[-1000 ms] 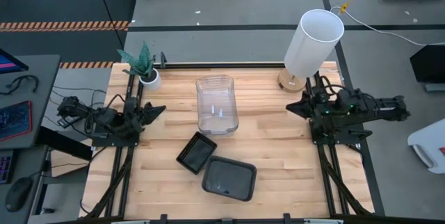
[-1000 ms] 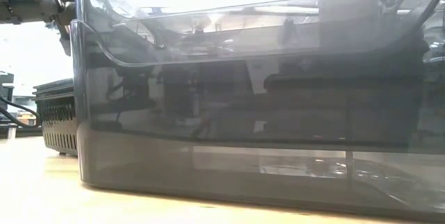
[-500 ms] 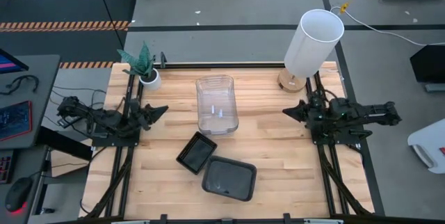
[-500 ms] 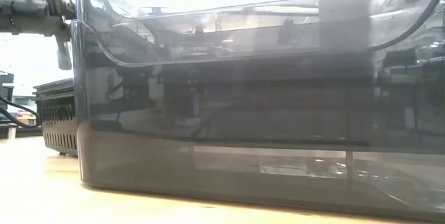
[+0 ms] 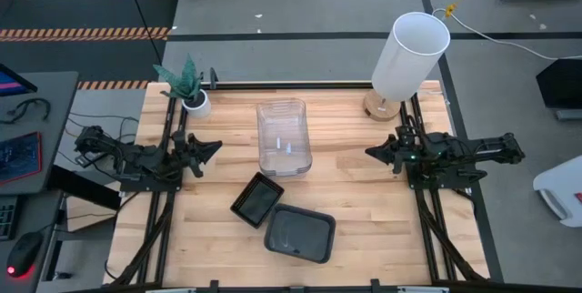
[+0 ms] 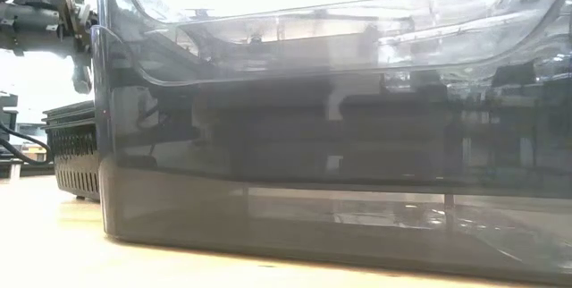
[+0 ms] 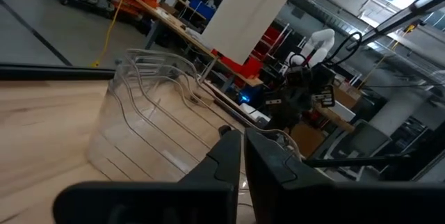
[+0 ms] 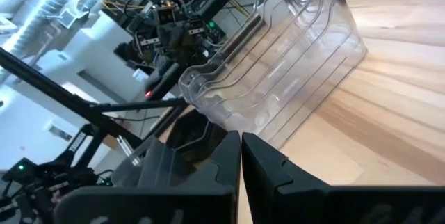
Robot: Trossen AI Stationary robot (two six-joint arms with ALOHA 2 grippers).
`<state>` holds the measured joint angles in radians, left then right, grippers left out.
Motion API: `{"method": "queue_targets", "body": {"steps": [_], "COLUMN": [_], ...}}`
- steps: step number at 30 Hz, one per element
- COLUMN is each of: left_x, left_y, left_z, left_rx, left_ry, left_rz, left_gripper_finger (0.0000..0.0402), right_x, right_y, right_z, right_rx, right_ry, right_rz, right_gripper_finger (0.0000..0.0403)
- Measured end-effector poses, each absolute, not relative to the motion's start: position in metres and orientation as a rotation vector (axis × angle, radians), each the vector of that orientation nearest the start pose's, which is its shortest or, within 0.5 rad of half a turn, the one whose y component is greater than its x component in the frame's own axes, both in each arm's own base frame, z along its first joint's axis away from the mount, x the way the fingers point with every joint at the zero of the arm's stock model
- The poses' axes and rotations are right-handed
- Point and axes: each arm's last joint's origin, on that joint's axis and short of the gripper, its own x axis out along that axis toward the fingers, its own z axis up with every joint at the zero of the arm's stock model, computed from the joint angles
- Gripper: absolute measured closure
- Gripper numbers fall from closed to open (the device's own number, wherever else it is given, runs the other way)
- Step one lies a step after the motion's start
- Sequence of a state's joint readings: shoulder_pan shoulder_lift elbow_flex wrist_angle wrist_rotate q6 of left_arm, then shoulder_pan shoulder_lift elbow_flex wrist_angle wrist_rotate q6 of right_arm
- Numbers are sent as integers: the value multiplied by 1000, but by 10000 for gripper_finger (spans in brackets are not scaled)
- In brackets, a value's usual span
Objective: Stack baskets by color
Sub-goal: Return to home position
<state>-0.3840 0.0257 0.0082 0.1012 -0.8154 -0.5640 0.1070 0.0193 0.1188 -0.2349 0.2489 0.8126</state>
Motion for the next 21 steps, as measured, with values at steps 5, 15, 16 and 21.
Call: {"method": "queue_targets", "body": {"steps": [5, 15, 16, 21], "left_x": [91, 91, 91, 91], "left_y": [-14, -14, -14, -14], "left_z": [174, 174, 174, 174], "left_rx": [-604, -604, -605, -605], "left_ry": [-192, -193, -193, -193], "left_rz": [400, 400, 400, 400], "left_gripper_finger": [381, 373, 372, 377], "right_x": [89, 89, 89, 89], "right_y": [3, 3, 3, 3], "right_z": [180, 180, 180, 180], "right_rx": [786, 784, 784, 784], "right_ry": [69, 69, 69, 69], "right_rz": [-180, -179, -179, -179], "right_gripper_finger": [383, 382, 382, 384]}}
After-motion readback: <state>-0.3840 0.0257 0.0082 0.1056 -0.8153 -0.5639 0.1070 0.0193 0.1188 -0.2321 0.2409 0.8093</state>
